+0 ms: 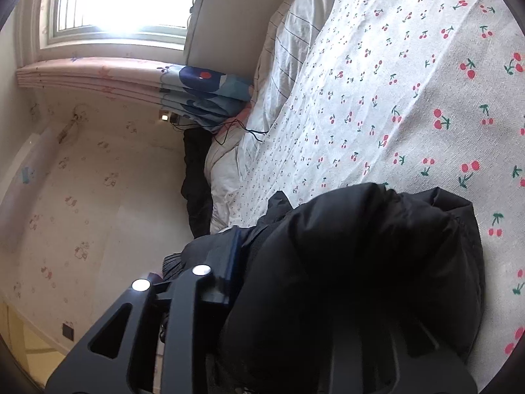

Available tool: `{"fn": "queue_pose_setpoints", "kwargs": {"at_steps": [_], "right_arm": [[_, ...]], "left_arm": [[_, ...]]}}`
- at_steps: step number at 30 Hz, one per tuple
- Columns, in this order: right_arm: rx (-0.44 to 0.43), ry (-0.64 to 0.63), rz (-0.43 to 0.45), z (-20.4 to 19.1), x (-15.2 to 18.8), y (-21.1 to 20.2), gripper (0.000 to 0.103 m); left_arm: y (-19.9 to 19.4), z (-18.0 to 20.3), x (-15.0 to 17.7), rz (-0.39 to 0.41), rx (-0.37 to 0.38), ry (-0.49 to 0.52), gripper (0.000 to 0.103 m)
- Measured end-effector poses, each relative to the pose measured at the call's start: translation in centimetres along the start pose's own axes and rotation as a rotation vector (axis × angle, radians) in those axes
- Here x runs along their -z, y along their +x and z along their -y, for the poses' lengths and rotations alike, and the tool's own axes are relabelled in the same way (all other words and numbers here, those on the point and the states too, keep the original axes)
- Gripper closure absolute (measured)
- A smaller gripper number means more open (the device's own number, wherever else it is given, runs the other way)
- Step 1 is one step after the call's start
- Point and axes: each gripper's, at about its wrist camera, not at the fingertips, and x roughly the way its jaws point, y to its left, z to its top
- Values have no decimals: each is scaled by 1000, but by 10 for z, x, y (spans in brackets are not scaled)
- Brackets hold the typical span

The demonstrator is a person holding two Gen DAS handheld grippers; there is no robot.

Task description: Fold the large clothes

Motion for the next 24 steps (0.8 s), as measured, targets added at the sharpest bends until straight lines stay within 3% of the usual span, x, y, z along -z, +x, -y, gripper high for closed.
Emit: {"fn": "queue_pose_setpoints", "kwargs": {"at_steps": [2, 6, 11, 13, 15, 17, 18, 20, 22, 24], "right_arm": [[-26, 3, 31, -9, 2, -13, 41], [3, -50, 55, -36, 9, -28, 26], [127, -307, 52, -97, 37, -29, 23], [193, -428, 23, -121, 52, -17, 21], [303, -619, -43, -145, 76, 12, 19], [417, -772, -109, -157, 95, 46, 19], [472, -827, -141, -159, 101, 63, 19], [587, -921, -204, -156, 111, 105, 19], [653, -970, -236, -148, 114, 137, 19], [712, -973, -260, -133, 112, 166, 19]], "left_arm": [[-14, 2, -2, 13, 57, -44, 57], [-39, 21, -6, 51, 98, -45, 38], [-74, 54, -8, 112, 134, 10, 30], [-85, 76, -1, 145, 82, 102, 28], [-81, 112, 18, 133, -2, 307, 26], [-52, 144, 48, 24, -63, 496, 26], [-42, 152, 57, -1, -84, 543, 26], [2, 172, 81, -89, -191, 681, 26], [42, 175, 87, -120, -274, 741, 26], [71, 165, 82, -147, -328, 725, 26]]}}
